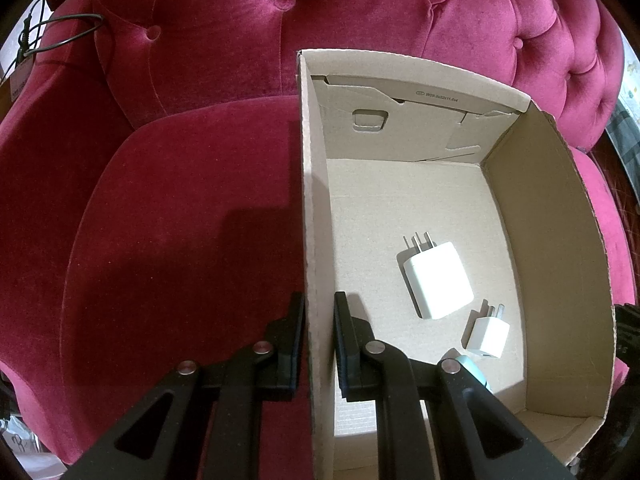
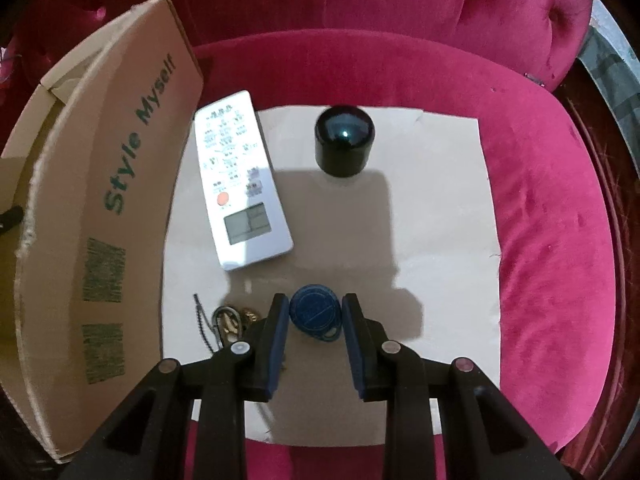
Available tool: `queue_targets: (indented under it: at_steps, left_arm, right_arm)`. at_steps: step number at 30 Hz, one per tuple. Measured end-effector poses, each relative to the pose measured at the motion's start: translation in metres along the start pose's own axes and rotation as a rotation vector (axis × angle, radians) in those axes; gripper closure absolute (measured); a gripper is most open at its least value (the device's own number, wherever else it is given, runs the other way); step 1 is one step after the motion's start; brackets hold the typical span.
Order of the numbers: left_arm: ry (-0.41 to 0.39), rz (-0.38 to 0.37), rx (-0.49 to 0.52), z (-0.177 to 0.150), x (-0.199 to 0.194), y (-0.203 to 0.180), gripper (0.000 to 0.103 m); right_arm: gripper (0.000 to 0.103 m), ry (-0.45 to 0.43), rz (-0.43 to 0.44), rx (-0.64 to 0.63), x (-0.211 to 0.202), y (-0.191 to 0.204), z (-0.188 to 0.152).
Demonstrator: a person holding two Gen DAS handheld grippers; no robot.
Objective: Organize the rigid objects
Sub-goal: 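Lift the blue key fob with the right gripper and carry it into the box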
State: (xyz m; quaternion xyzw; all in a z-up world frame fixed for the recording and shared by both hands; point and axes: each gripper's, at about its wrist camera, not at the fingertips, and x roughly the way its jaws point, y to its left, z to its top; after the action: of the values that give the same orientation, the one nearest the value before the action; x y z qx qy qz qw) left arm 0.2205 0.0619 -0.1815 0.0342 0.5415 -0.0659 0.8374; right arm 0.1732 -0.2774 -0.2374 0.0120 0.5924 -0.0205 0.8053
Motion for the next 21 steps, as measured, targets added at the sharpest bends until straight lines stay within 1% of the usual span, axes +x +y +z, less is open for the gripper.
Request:
queue_targets:
  at_steps: [13,21]
  left_arm:
    - [0.0,0.001,0.001,0.0,0.0,-0.001,0.089]
    - [0.0,0.0,-0.001,-0.001,0.0,-0.001,0.089]
  right_arm:
    - [0.074,-0.05,0.018,-0.016,-0.052,0.021,0.013]
    - [0.074,-0.078,0.015,-0.032,-0.074,0.035,0.018]
